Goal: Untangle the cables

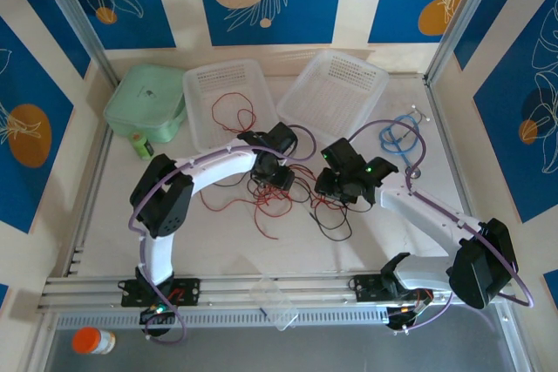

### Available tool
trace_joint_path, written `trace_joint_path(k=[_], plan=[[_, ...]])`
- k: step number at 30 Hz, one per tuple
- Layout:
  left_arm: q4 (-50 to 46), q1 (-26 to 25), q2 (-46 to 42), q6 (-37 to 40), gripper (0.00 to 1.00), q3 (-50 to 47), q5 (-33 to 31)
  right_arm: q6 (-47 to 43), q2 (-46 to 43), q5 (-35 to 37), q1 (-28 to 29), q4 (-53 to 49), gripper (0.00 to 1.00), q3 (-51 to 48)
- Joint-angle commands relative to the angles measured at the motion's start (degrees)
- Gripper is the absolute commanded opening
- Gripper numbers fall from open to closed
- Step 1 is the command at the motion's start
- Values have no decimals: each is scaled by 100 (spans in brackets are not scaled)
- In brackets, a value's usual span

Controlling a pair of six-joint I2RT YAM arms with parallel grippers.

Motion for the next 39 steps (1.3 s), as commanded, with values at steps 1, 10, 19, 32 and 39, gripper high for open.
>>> trace_joint_path(k=[1,10,19,32,39], plan=[[47,8,176,156,48,203,-93,-6,-64,-199,-67,76,37,-40],[89,6,180,248,40,-34,-69,-41,6,-259,-151,130,36,137],[212,1,-178,156,6,-83,-102,36,69,-353,-147,296,34,33],[-114,-121,-1662,-54,0,258,-416,888,604,-1010,156,1659,32,-332],[-191,-194,-1978,-153,0,343,-395,655,775,-42,423,1428,32,-9]])
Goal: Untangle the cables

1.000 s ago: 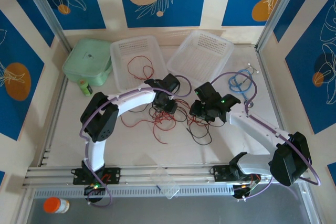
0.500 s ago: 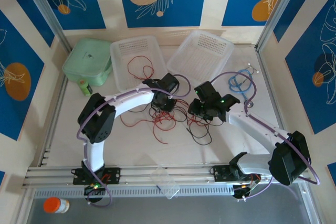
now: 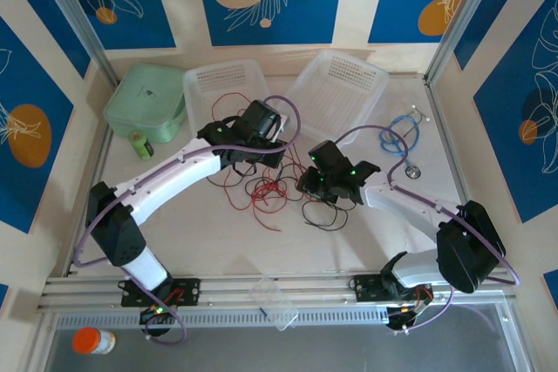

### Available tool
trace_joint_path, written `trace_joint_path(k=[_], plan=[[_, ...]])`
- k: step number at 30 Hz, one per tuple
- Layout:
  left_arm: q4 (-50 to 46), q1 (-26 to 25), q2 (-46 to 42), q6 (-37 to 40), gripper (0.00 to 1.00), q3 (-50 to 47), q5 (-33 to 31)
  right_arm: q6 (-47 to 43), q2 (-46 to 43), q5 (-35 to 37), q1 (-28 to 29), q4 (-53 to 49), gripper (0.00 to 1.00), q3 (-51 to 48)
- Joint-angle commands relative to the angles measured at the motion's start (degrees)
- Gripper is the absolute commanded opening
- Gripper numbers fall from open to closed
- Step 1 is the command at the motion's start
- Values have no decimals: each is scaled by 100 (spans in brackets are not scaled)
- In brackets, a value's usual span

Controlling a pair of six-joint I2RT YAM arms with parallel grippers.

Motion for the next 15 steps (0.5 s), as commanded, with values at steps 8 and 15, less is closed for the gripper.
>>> trace_joint_path(k=[8,15], plan=[[-464,-175,-321,-64,0,597,-138,-80,314,876,90,-96,41,384],[-468,-186,-470,-86,0,690,-142,715,935,701,9,145,48,114]])
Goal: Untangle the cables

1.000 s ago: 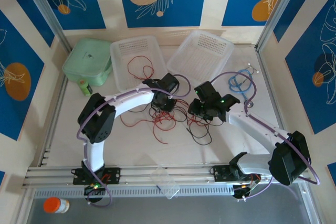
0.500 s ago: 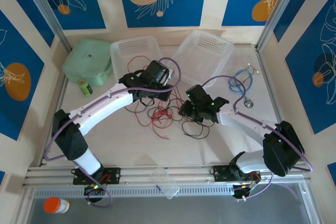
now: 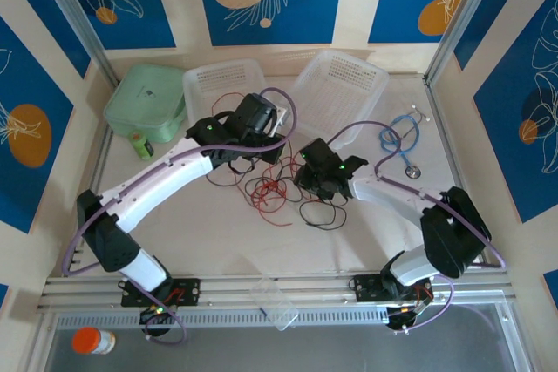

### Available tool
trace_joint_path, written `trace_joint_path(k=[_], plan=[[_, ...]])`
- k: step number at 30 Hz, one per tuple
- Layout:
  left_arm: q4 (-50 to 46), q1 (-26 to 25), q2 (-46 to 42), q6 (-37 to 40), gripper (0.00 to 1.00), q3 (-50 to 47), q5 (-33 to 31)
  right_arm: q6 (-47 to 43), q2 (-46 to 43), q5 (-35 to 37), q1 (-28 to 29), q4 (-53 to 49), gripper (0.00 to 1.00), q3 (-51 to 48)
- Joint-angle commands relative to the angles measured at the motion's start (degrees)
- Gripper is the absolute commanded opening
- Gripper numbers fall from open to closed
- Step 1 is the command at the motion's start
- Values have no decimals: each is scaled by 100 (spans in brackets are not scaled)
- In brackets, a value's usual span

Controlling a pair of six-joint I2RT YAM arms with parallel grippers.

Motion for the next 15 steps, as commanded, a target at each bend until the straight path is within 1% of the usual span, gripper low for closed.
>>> trace_joint_path(k=[1,2,4,5,8,12,15], plan=[[-99,-66,-206,-64,0,218,-86,487,308,4,-60,272,43,-224],[-99,-61,-247,-56,0,241,-94,525,392,8,-101,383,34,-284],[-159,-64,-310,-17,0,353,-151,595,488,87,-144,466,10,-371],[-204,-62,-344,12,0,429,-201,622,498,164,-157,445,1,-406],[-341,-66,-436,113,0,662,-384,645,371,361,-184,330,0,-549],[-561,-57,-511,252,0,1114,-704,619,-20,585,-255,76,0,-848],[-750,-54,-503,364,0,1539,-941,594,-365,511,-463,77,0,-1223]])
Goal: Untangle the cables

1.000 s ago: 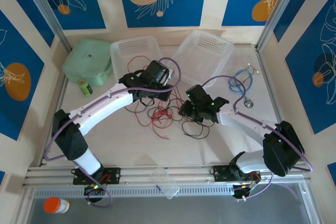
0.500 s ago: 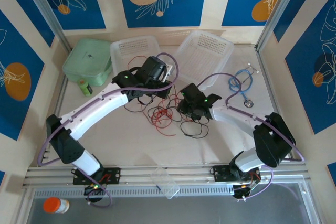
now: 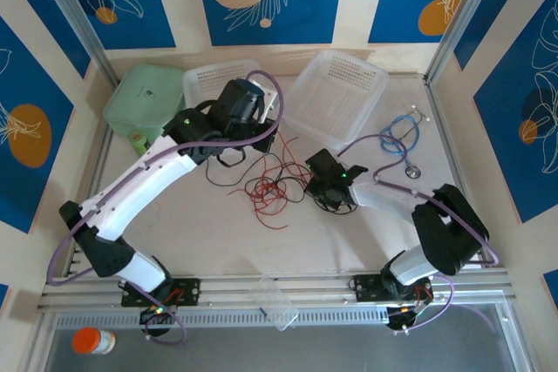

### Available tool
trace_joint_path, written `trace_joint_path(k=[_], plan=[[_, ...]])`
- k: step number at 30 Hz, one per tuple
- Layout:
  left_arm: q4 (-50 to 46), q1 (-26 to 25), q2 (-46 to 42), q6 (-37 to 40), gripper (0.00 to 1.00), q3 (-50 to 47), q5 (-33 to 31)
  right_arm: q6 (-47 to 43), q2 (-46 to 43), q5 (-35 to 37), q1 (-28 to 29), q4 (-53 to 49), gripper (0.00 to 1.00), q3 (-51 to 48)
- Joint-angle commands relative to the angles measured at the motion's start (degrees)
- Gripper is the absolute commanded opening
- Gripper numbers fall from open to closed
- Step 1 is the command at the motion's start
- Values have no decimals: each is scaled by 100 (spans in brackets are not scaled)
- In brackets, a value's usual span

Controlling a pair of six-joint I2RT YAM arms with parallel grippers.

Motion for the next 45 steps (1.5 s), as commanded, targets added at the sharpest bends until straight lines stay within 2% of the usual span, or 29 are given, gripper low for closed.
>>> trace_joint_path(k=[1,8,10,17,18,22,27,32,37,41,45], plan=[[-117,-35,-265,237,1,595,-506,19,-382,150,-270,-331,0,-487],[-103,-35,-348,402,3,1123,-698,-461,-1168,-258,-766,-193,2,-954],[-106,-29,-357,454,3,1283,-796,-609,-1293,-444,-915,-215,11,-983],[-132,-35,-306,527,5,1577,-769,-1154,-1877,-996,-1087,-231,51,-863],[-146,-31,-289,508,5,1559,-744,-1240,-2011,-1046,-1087,-310,55,-789],[-166,-27,-226,378,6,1243,-485,-1580,-2383,-1229,-1093,-780,60,-349],[11,-35,-181,143,9,416,-240,-1719,-2147,-1613,-974,-892,61,113],[403,-36,-432,-58,12,-311,-244,-1800,-1195,-1537,-695,-793,61,491],[298,-37,-583,-26,14,-365,-362,-1923,-296,-1474,-571,-625,59,746],[301,-36,-705,-24,14,-474,-382,-1937,93,-1443,-489,-443,53,796],[310,-38,-781,-24,15,-533,-330,-1954,290,-1471,-480,-194,42,803]])
